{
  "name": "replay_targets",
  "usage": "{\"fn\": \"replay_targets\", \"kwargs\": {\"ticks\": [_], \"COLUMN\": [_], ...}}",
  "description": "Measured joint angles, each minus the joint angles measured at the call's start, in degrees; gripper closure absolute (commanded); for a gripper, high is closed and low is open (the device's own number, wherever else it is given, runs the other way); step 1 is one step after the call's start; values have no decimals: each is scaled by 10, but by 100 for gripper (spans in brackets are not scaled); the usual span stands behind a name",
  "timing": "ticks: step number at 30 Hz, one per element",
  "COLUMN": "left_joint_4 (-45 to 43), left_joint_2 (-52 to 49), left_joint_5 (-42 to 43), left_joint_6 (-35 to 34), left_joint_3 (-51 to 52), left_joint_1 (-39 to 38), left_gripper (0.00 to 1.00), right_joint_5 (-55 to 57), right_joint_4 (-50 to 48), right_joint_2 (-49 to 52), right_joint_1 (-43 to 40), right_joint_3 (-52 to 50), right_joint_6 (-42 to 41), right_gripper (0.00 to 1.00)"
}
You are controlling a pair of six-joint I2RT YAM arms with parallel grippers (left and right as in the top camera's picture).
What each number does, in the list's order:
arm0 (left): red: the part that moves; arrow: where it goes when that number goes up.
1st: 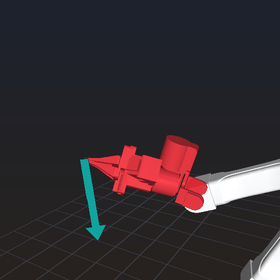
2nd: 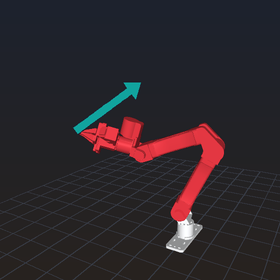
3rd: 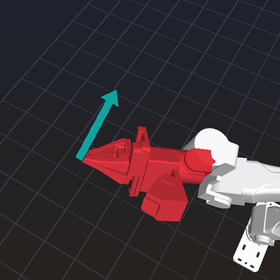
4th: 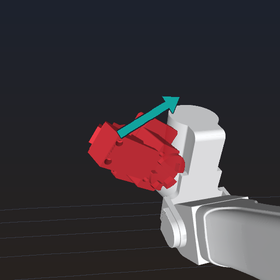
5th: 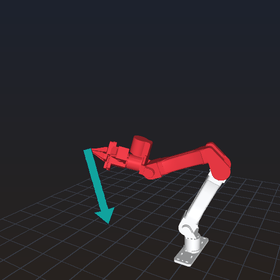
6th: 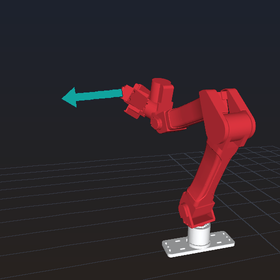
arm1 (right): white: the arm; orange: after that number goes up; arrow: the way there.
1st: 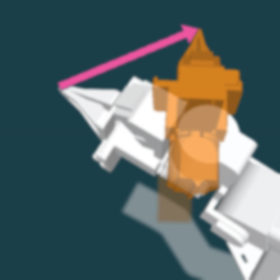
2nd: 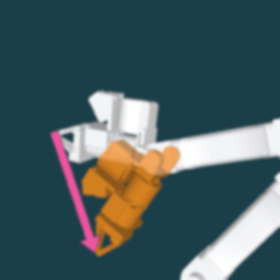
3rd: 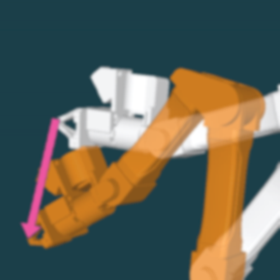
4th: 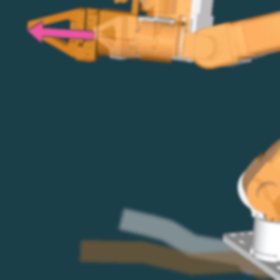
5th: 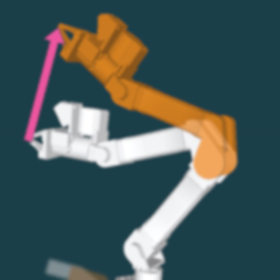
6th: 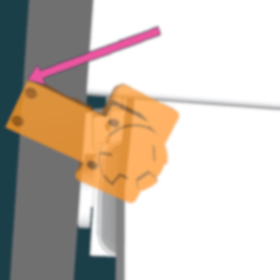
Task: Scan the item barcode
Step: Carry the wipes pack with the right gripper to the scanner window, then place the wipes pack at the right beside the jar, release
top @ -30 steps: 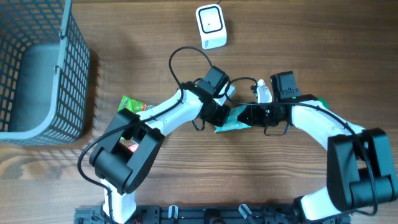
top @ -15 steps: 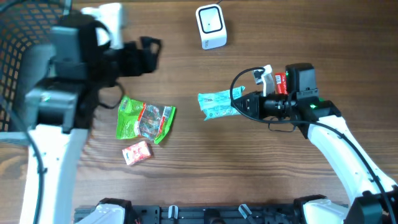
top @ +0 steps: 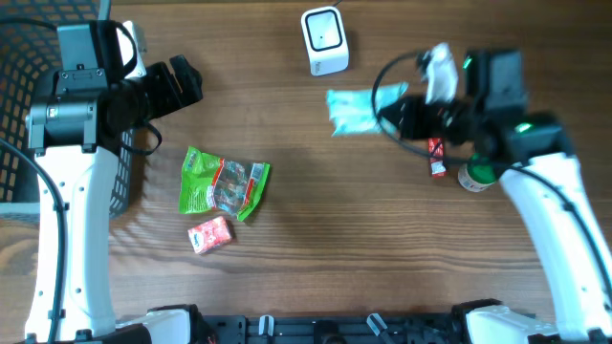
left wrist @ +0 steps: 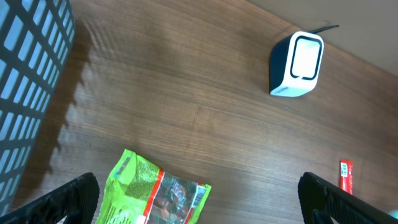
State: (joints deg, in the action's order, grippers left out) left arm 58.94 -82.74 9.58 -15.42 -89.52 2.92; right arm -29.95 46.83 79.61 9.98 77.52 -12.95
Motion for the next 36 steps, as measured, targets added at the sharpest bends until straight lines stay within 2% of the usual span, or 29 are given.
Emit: {"fn": "replay_targets", "kwargs": {"ticks": [4,5,7,11,15,20,22,25,33,36], "left_joint_4": [-1,0,0,0,0,0,0,0,0,0], "left_joint_2": [0,0,-1,-1,-1,-1,-2,-2,-2,-2], "left_joint_5": [-3,-3,-3,-3,-3,-4,-3,-4,-3,-3], "left_joint_6": [0,0,0,0,0,0,0,0,0,0], "left_joint_3": [1,0,0,0,1,1,0,0,0,0], "left_joint_1": [0,0,0,0,0,0,0,0,0,0], "left_gripper": [0,0,0,0,0,0,0,0,0,0], "right_joint_5": [136,168,251,431,633,798,826,843,862,823], "right_joint_4": [233,244,243,173,107,-63,-126,-147,-153,-88], "right_joint_2": [103,138,196,279,413,554,585,615,655,622], "right_joint_1": [0,2,26,114,194,241,252,257,270,264], "right_joint_3": [373,451,542,549,550,547,546,546,546,545], "right_joint_6": [23,35,80,170,252,368,412,444,466,438], "right_gripper": [96,96,96,96,96,96,96,96,96,96]}}
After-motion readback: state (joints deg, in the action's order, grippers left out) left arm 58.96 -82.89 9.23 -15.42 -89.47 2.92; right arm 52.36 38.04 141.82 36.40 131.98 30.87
